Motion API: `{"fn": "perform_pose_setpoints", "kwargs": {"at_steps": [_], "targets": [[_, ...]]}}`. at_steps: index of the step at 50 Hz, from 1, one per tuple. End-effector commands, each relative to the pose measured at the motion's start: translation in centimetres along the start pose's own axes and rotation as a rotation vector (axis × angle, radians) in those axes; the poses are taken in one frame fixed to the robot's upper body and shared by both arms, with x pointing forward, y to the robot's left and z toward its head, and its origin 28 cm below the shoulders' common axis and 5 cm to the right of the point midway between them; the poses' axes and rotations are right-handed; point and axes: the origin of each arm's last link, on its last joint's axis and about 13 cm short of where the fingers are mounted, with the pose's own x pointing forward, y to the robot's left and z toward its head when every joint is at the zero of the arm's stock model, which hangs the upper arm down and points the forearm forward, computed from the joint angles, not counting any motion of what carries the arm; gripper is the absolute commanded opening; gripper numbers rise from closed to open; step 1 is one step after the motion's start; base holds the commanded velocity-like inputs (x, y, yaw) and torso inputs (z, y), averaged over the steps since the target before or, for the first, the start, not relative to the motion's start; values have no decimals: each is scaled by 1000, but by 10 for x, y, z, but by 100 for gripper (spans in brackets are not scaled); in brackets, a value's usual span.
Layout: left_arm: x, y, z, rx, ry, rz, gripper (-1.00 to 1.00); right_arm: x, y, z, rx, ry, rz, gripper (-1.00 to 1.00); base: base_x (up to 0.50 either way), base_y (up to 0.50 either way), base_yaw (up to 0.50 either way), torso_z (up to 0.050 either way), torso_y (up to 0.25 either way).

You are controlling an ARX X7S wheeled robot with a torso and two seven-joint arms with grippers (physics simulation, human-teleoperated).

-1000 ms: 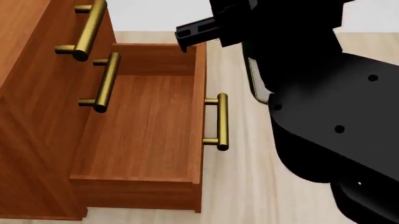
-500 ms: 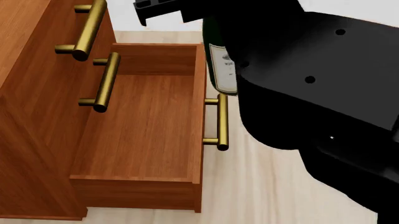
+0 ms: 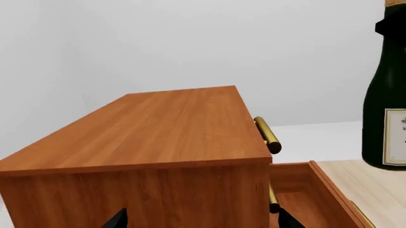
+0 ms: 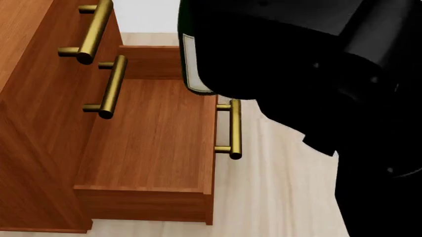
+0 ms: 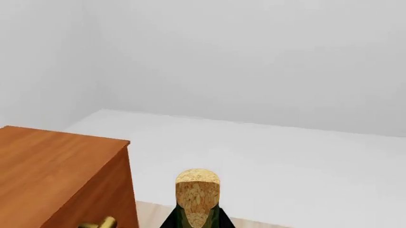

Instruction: Put the wine bottle in the bottom drawer of the cabinet.

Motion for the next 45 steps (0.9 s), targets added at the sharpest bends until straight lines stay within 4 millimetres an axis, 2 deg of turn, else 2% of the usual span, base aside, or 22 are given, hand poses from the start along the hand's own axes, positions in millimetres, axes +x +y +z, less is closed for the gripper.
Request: {"fn": "perform_pose_setpoints", "kwargs": {"at_steps": [1, 13, 34, 45], "targets": [[-1, 1, -1, -5, 2, 3, 100, 15, 8, -1, 114, 53, -2, -100, 0, 0, 0, 0, 0], [-2, 1, -1, -8, 1, 1, 100, 29, 11, -14, 225, 138, 53, -100, 0, 0, 0, 0, 1], [-2, 1, -1, -19, 7, 3, 100, 45, 23, -24, 211, 220, 66, -100, 0, 0, 0, 0, 0], [-3, 1, -1, -11, 10, 0, 100, 52, 26, -43, 192, 299, 84, -100, 0, 0, 0, 0, 1]]}}
